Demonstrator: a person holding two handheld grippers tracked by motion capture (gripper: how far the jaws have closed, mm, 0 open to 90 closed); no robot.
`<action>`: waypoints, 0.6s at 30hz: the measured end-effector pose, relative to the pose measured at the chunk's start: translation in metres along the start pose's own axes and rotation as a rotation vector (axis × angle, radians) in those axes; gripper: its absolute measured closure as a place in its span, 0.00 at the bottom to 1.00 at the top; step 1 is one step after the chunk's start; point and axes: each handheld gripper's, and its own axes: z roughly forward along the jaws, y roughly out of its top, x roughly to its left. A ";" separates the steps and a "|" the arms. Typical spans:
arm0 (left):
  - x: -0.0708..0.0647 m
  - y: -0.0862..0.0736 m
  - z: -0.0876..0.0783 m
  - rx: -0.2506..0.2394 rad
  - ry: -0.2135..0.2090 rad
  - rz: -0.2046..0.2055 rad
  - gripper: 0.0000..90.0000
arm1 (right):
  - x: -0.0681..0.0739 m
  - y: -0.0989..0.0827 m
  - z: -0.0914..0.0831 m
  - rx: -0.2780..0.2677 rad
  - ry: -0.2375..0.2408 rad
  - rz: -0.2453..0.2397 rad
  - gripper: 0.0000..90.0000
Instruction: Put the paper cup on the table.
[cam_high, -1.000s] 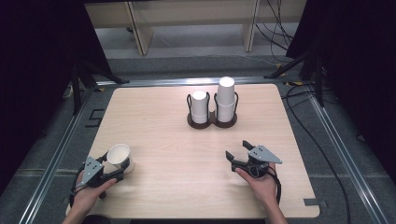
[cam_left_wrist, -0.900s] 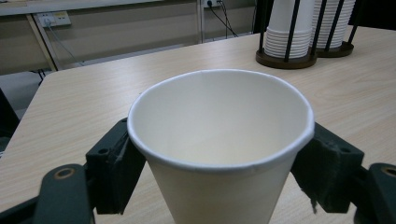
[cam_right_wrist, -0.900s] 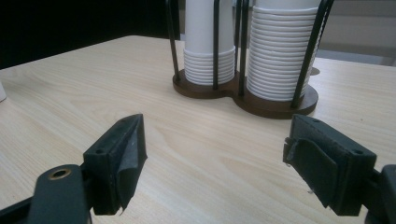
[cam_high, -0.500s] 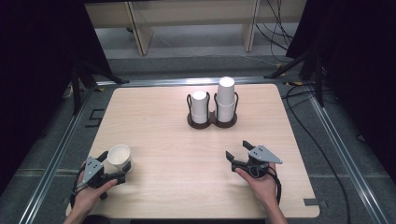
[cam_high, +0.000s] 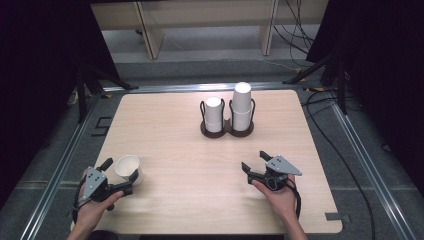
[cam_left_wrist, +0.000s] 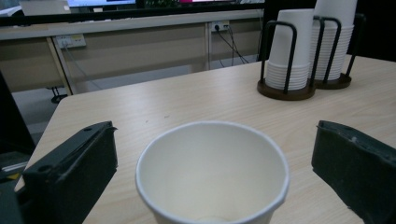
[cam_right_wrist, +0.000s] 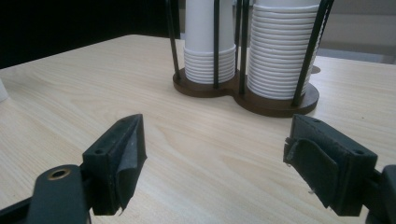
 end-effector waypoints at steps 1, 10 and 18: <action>-0.001 0.001 0.002 -0.026 -0.010 0.000 0.00 | 0.000 0.000 0.000 -0.001 0.000 -0.007 0.23; -0.024 0.017 0.014 -0.051 -0.100 0.024 0.00 | -0.002 -0.001 0.000 -0.011 -0.014 -0.023 0.23; -0.053 0.024 0.035 -0.034 -0.193 0.046 0.00 | -0.002 -0.002 0.000 -0.016 -0.003 -0.010 0.22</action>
